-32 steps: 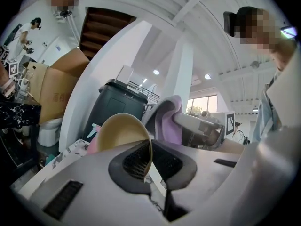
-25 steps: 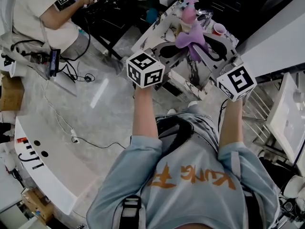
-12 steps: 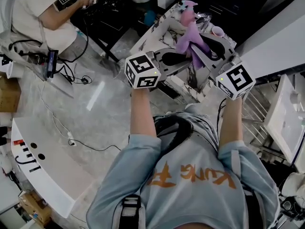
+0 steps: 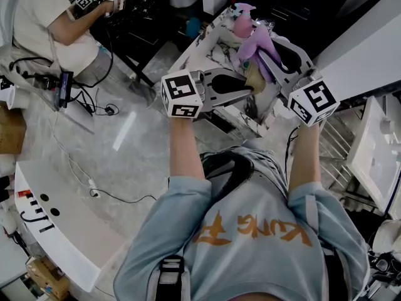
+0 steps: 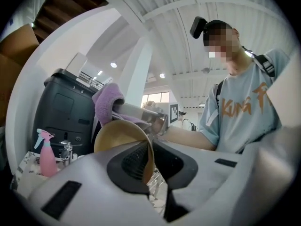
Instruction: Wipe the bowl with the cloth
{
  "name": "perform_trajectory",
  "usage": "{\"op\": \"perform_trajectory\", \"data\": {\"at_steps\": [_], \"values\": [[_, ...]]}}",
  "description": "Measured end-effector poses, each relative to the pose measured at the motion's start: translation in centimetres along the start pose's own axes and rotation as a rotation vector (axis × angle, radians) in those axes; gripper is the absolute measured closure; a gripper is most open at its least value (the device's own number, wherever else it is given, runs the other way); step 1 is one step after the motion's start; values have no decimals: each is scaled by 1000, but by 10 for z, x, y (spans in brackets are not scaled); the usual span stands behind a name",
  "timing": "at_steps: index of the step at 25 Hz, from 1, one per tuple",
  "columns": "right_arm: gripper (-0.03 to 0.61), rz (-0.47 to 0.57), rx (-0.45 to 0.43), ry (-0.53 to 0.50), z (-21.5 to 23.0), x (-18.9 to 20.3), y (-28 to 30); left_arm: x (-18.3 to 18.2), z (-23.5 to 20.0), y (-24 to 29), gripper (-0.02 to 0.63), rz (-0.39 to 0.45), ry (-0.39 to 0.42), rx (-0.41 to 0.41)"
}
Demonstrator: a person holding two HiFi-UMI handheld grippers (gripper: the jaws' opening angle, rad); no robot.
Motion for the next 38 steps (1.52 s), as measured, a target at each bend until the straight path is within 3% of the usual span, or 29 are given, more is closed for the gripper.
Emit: {"op": "perform_trajectory", "data": {"at_steps": [7, 17, 29, 33, 38], "values": [[459, 11, 37, 86, 16, 8, -3, -8, 9, -3, 580, 39, 6, 102], [459, 14, 64, 232, 30, 38, -2, -10, 7, -9, 580, 84, 5, 125], [459, -58, 77, 258, 24, 63, 3, -32, 0, -27, 580, 298, 2, 87], [459, -88, 43, 237, 14, 66, 8, -46, -10, -30, 580, 410, -17, 40], [459, -99, 13, 247, 5, 67, 12, -54, -18, -33, 580, 472, -31, -26]]}}
Point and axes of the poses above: the fingertips, and each gripper's own axes: y forward along the fingers, z to its right, x out of its underside, the point moved 3 cm from there along -y, backward along the fingers, and after that the axes turned 5 degrees about -y, right-handed, at the moved point
